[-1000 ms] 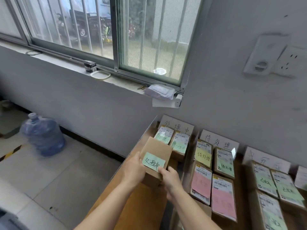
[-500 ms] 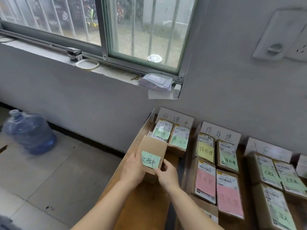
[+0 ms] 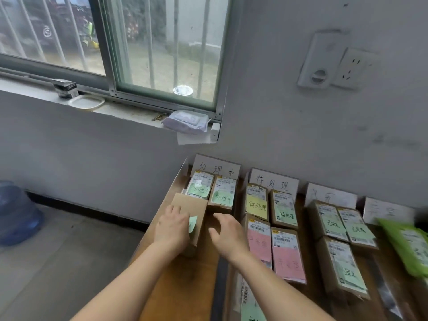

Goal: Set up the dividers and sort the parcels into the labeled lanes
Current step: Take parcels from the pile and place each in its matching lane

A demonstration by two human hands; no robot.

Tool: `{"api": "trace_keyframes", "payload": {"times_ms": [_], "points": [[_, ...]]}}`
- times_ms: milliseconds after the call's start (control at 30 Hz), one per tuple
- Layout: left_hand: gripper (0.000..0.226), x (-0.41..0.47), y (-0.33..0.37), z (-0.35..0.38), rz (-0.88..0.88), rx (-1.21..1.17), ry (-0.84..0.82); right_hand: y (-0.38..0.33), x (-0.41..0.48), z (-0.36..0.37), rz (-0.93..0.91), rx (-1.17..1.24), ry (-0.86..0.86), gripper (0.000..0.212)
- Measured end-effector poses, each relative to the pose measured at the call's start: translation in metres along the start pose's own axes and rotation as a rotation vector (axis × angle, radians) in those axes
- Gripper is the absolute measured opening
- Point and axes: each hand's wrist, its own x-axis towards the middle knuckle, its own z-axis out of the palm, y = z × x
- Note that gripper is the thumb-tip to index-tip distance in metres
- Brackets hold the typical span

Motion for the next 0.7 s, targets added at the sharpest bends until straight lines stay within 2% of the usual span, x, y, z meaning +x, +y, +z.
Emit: {"api": "trace_keyframes", "payload": {"times_ms": [167, 367, 600, 700], "points": [[0.032, 0.006, 0.045, -0.035, 0.154, 0.086, 0.071, 0.033, -0.017, -0.055, -0.029, -0.228, 0.094, 0.045], [0.026, -0.007, 0.137, -0.065, 0.334, 0.104, 0.094, 0.087, -0.061, -0.119, 0.091, -0.429, 0.111, 0.049], [0.042, -0.049, 0.257, -0.075, 0.463, 0.096, 0.125, 0.168, -0.147, -0.201, 0.205, -0.470, 0.166, 0.052], [0.039, -0.075, 0.306, -0.076, 0.513, 0.105, 0.117, 0.206, -0.189, -0.231, 0.260, -0.496, 0.201, 0.052]]}}
